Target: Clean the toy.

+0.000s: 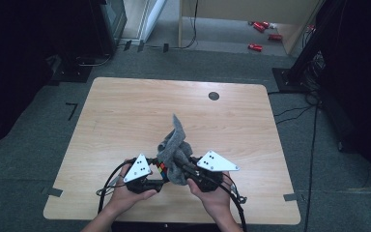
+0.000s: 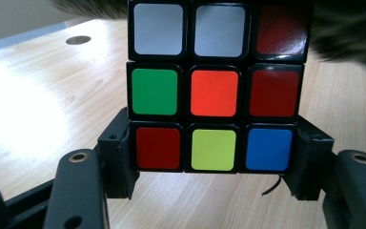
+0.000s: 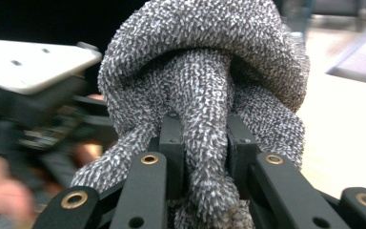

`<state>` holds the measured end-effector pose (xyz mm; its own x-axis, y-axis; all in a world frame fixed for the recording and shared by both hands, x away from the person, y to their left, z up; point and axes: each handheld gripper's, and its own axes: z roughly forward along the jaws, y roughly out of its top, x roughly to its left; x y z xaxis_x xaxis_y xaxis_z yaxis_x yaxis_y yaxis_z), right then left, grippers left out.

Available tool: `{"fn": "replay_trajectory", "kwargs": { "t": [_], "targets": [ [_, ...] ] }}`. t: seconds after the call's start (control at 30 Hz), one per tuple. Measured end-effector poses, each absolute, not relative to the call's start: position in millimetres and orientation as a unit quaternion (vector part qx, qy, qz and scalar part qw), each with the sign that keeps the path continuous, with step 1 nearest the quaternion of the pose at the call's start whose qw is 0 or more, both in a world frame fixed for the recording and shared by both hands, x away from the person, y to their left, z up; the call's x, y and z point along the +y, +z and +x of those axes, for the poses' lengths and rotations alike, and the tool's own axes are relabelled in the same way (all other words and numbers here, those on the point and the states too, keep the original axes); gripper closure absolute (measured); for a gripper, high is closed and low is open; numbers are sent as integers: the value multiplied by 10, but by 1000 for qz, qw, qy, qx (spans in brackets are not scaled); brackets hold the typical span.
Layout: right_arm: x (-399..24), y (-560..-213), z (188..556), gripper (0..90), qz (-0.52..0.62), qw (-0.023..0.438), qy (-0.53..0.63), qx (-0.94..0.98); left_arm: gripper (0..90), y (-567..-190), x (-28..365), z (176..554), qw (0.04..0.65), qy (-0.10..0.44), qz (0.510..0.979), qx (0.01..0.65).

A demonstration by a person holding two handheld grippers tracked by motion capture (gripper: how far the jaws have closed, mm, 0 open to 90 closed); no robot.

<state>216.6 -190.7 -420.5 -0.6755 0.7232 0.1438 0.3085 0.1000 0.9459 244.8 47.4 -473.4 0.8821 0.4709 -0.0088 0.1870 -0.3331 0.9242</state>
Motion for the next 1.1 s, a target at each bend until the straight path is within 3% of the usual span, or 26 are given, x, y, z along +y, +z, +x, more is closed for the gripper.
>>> {"fn": "replay_trajectory", "kwargs": {
  "t": [0.13, 0.33, 0.47, 0.67, 1.1],
  "targets": [
    [-2049, -4289, 2243, 748, 401, 179, 560, 703, 345, -4729, 497, 2469, 546, 124, 801, 210],
    [-1824, -4167, 2091, 745, 338, 188, 578, 719, 345, -4742, 454, 2443, 537, 131, 809, 198],
    [-1949, -4237, 2186, 745, 372, 196, 566, 709, 346, -4721, 482, 2446, 545, 127, 804, 202],
    [-1937, -4201, 2156, 741, 366, 174, 581, 706, 345, -4734, 479, 2466, 546, 121, 802, 209],
    [-1939, -4190, 2156, 739, 368, 172, 581, 705, 345, -4726, 465, 2451, 545, 124, 804, 203]
  ]
}}
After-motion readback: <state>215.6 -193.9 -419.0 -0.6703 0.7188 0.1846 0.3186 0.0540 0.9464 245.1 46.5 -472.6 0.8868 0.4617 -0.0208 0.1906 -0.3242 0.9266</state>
